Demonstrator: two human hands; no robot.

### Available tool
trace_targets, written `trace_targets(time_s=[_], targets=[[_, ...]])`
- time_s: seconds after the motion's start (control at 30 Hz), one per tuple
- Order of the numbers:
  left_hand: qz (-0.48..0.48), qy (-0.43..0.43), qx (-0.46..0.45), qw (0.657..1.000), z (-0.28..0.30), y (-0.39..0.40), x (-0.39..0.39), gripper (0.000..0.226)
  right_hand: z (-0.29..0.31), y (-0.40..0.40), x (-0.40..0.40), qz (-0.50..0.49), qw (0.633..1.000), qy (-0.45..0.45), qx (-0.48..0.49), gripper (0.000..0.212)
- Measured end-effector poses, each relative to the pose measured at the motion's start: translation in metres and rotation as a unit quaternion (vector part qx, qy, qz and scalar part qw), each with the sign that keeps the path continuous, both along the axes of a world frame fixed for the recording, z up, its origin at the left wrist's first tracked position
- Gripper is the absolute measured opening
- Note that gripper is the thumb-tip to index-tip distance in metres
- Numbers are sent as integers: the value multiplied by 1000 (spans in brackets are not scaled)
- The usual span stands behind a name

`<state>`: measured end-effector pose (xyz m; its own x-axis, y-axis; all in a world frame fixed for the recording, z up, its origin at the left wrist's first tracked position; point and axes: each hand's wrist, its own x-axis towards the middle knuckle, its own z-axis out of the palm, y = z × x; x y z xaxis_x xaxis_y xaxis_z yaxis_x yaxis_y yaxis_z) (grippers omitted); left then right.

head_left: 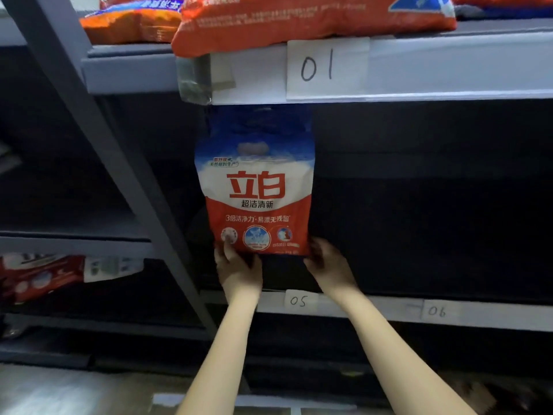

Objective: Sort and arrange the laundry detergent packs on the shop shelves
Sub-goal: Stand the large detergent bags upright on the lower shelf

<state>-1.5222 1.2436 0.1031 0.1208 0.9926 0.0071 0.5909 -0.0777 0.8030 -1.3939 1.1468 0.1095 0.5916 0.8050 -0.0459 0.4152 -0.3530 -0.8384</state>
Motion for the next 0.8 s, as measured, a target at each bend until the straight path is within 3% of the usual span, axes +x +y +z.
trace_targets(time_s=[0.1, 0.3, 0.53, 0.8], targets=[[-93, 90, 37, 991, -5, -24, -6, 59, -2, -27, -12, -26, 999, -38, -15, 49], [-268, 168, 146, 937, -7, -86, -6, 41, -5, -101, -40, -50, 989, -139, -22, 45], [-427, 167, 238, 856, -1, -163, 17, 37, 2, -190, -33, -94, 973, -192, -88, 45], [-478, 126, 356, 793, 54, -229, 70, 33, 56, -269, 19, -109, 960, -250, -57, 45]])
